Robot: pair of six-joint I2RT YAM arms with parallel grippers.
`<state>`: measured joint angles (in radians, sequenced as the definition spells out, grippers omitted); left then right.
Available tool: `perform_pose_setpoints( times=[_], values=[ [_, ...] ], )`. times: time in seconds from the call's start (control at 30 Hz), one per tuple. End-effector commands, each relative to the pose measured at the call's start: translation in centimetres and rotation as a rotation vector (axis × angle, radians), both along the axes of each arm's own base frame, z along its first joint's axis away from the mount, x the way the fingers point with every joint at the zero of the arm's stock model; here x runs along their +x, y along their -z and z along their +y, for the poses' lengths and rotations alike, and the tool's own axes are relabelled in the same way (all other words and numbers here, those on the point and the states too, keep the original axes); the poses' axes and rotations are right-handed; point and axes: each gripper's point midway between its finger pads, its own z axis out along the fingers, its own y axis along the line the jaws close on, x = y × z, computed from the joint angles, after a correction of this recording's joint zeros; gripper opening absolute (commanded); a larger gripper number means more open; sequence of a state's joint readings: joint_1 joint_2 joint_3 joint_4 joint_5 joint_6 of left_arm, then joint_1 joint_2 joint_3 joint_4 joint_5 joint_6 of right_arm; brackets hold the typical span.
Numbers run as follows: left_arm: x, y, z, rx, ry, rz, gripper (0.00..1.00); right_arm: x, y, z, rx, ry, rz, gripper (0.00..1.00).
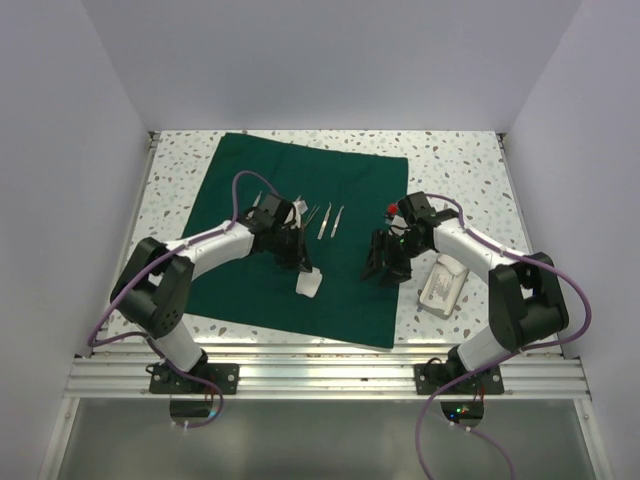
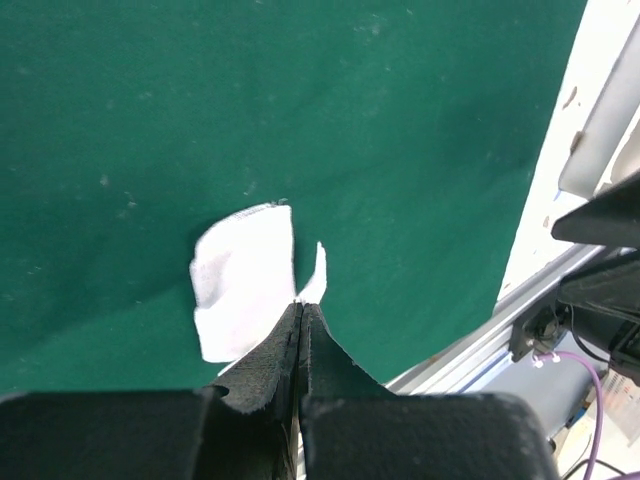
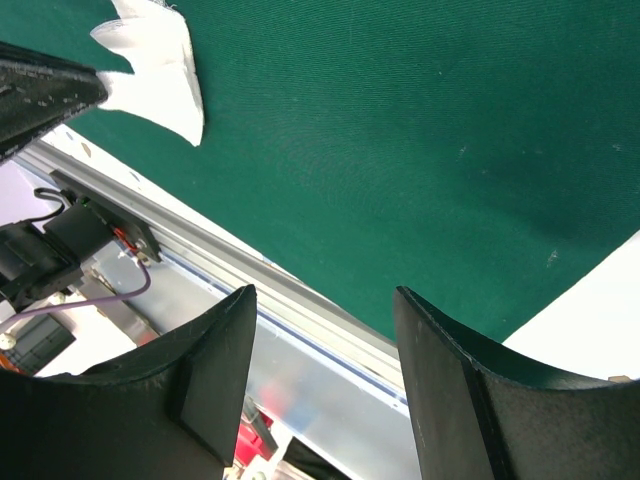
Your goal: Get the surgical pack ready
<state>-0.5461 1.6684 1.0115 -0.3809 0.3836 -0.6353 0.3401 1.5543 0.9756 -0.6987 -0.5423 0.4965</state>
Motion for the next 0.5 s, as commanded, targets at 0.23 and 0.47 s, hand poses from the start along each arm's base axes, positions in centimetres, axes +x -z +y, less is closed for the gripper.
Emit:
perform_pose_setpoints(
  times=[0.23,0.47],
  values=[
    [1.8,1.2,1.1,0.029,-0.037,-0.040,0.00,-0.1,-0.2,0.0,0.014,-0.012,-0.005,0.61],
    [2.1,1.9,1.2,0.035,-0.043,-0.035,0.00,-0.2,-0.1,0.1,0.013,-0.017,-0.001,0.61]
  ],
)
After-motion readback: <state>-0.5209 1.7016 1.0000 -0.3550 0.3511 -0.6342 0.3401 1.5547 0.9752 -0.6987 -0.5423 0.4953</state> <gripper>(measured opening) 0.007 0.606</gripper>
